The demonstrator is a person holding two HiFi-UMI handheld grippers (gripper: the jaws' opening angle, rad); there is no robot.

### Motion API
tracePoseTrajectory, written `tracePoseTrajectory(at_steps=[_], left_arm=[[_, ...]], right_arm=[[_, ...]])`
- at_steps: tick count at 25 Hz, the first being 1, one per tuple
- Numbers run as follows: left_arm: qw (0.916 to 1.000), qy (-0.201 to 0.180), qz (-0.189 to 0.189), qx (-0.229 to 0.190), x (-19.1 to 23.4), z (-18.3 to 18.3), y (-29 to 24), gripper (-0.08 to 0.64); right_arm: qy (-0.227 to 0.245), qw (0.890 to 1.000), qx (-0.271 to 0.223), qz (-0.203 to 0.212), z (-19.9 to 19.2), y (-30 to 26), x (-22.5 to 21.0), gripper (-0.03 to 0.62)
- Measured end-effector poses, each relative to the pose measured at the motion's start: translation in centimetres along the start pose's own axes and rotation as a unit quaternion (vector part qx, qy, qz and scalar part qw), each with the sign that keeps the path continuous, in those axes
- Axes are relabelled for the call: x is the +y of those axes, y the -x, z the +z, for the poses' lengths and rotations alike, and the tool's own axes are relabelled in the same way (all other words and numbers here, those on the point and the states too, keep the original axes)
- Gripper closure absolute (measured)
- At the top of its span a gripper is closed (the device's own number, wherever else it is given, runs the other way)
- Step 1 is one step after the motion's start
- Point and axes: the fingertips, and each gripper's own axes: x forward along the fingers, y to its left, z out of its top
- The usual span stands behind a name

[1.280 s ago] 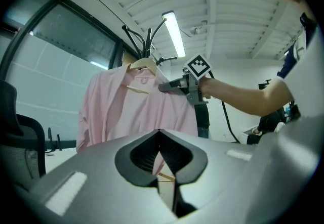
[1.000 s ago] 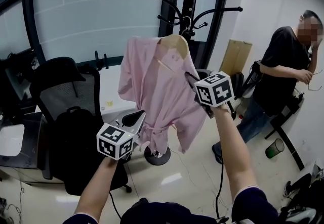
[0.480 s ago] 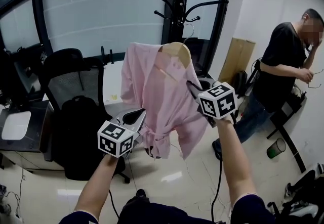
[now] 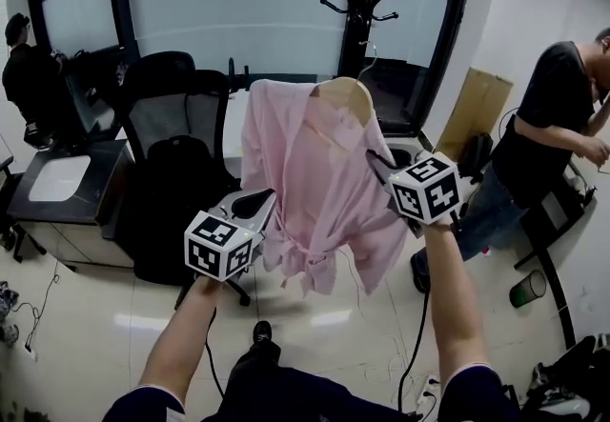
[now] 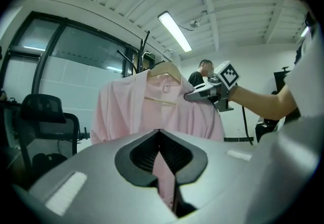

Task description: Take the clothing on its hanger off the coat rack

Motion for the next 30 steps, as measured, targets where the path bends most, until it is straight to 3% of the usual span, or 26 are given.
tracePoseTrajectory(at_steps=[8, 18, 21, 26, 30], left_arm=[[0.997, -0.003, 0.076, 0.013, 0.5, -0.8, 6.6, 0.548], [0.9895, 0.006, 0.144, 0.002, 5.2, -1.5, 13.9, 0.548], [0.987, 0.015, 0.16, 0.002, 7.7, -2.3, 16.0, 0.548], [0.9843, 0.03, 0.174, 0.002, 15.9, -2.6, 19.9, 0.548], [0.9843, 0.023, 0.175, -0.002, 18.3, -2.7, 19.9, 0.548]], right_arm=[[0.017, 0.998, -0.012, 0.062, -0.3, 0.4, 5.1, 0.574], [0.027, 0.992, -0.046, 0.114, 5.3, -4.4, 11.1, 0.574], [0.032, 0.991, -0.055, 0.115, 7.7, -6.8, 12.8, 0.574], [0.03, 0.991, -0.056, 0.114, 13.2, -13.5, 16.8, 0.574], [0.037, 0.991, -0.064, 0.112, 14.5, -15.8, 17.6, 0.574]])
